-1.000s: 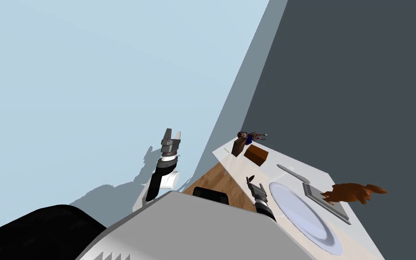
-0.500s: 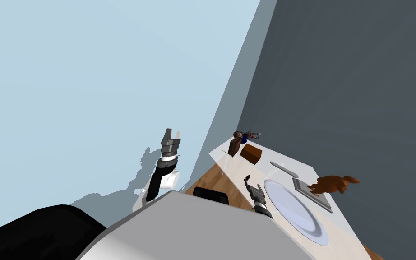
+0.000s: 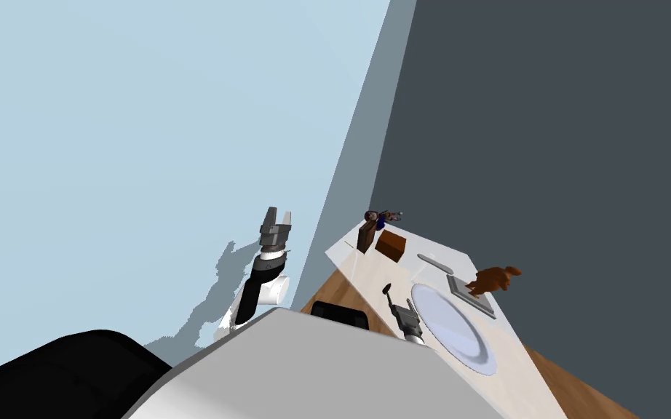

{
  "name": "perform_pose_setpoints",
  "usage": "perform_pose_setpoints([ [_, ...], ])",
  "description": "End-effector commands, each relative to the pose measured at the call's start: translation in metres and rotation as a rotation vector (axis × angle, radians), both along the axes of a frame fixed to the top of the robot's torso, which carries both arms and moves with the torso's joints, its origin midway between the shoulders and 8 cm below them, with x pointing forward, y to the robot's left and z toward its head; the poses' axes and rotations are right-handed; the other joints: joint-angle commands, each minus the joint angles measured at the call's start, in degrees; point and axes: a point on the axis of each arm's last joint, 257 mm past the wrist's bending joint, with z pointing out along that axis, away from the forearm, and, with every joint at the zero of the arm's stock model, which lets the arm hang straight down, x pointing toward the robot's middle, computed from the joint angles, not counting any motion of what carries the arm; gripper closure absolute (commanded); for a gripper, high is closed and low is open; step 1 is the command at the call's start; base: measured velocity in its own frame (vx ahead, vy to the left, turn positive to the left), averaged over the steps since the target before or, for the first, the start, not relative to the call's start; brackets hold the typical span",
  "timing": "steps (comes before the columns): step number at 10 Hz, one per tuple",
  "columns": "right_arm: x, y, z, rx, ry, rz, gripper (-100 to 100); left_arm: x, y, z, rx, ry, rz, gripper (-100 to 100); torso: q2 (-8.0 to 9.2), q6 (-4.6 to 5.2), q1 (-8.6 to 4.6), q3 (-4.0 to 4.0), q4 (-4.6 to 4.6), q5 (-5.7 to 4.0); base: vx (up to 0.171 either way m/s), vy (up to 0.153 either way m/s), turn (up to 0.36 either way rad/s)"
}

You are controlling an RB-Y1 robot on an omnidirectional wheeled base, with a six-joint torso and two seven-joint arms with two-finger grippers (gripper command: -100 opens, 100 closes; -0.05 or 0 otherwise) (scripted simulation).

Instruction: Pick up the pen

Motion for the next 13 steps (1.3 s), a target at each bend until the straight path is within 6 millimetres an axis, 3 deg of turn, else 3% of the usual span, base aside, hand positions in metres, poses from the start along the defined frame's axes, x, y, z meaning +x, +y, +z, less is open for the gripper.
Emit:
perform_pose_setpoints([
  [1,-0.012,0.028,-0.004,-0.008,0.006,0.067,-100,0.000,0.000,0.000,0.000,0.000,0.000,0,0.00,0.00,0.00,0.00,0.00,0.00,0.125,-0.081,-0.370],
  [2,-0.012,0.031,-0.004,-0.006,0.006,0.073,-100,0.000,0.000,0.000,0.000,0.000,0.000,0,-0.10,0.08,-0.11,-0.05,-0.02,-0.01,0.135,-0.056,-0.274],
  [3,-0.020,0.054,-0.003,-0.011,0.002,0.125,-100,0.000,0.000,0.000,0.000,0.000,0.000,0,-0.13,0.02,-0.04,-0.07,-0.02,-0.01,0.183,-0.061,-0.386],
  [4,-0.025,0.061,-0.005,-0.006,0.010,0.140,-100,0.000,0.000,0.000,0.000,0.000,0.000,0,-0.28,0.06,-0.06,-0.15,-0.05,-0.01,0.145,-0.044,-0.254],
  [6,-0.025,0.061,-0.005,-0.006,0.010,0.140,-100,0.000,0.000,0.000,0.000,0.000,0.000,0,0.07,-0.01,0.05,0.04,0.01,0.02,0.031,-0.005,0.014],
  [7,-0.036,0.088,-0.004,-0.006,0.005,0.198,-100,0.000,0.000,0.000,0.000,0.000,0.000,0,0.27,-0.01,0.11,0.16,0.06,0.03,0.100,-0.027,-0.356],
  [8,-0.039,0.091,-0.005,-0.002,0.010,0.205,-100,0.000,0.000,0.000,0.000,0.000,0.000,0,0.07,0.05,0.04,0.05,0.02,0.01,0.143,-0.029,-0.306],
  [9,-0.047,0.115,-0.001,-0.002,-0.003,0.256,-100,0.000,0.000,0.000,0.000,0.000,0.000,0,-0.08,0.01,0.02,-0.04,-0.01,0.01,0.227,-0.045,-0.368],
  [10,-0.053,0.122,-0.004,0.006,0.007,0.268,-100,0.000,0.000,0.000,0.000,0.000,0.000,0,-0.37,0.03,-0.02,-0.19,-0.06,0.00,0.176,-0.032,-0.276],
  [13,-0.083,0.176,0.004,0.026,-0.006,0.370,-100,0.000,0.000,0.000,0.000,0.000,0.000,0,-0.21,-0.01,-0.09,-0.12,-0.04,-0.02,0.172,-0.041,-0.341],
])
